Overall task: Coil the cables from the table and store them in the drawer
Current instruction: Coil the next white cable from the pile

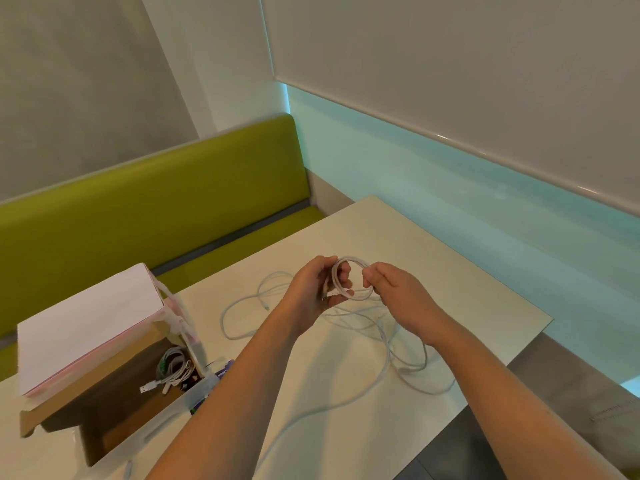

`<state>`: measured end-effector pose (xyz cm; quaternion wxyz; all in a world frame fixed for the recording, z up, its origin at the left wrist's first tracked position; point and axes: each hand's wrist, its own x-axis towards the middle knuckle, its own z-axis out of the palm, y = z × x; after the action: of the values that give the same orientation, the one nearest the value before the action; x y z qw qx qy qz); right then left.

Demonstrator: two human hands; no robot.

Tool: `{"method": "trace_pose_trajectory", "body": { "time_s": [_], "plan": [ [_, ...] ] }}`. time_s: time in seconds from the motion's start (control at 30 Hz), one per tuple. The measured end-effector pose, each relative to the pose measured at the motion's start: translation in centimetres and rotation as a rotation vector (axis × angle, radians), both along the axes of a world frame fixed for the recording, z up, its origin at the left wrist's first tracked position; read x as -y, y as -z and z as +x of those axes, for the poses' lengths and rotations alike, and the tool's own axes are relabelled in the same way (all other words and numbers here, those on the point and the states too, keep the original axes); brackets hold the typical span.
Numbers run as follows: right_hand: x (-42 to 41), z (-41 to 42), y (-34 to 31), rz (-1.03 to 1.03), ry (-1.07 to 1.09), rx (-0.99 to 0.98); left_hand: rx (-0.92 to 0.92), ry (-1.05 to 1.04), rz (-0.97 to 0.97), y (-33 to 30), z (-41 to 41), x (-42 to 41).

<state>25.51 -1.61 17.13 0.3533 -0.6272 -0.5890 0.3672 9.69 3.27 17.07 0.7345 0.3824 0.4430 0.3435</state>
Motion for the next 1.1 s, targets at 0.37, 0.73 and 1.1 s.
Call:
{"method": "trace_pose_trajectory", "body": {
  "time_s": [0.37, 0.73, 1.1],
  "plan": [
    [-0.2, 1.0, 0.0, -0.021, 0.018, 0.53, -0.468, 0.045, 0.311, -1.7, 0.5, -0.1],
    [-0.3, 1.1, 0.1, -0.029, 0.104, 0.35, -0.514, 0.013, 0.494, -0.5, 0.6, 0.1],
    [0.1, 0.7, -0.9, -0.003, 0.031, 0.105, -0.428, -0.337, 0.524, 0.6, 2.2, 1.0]
  ]
}}
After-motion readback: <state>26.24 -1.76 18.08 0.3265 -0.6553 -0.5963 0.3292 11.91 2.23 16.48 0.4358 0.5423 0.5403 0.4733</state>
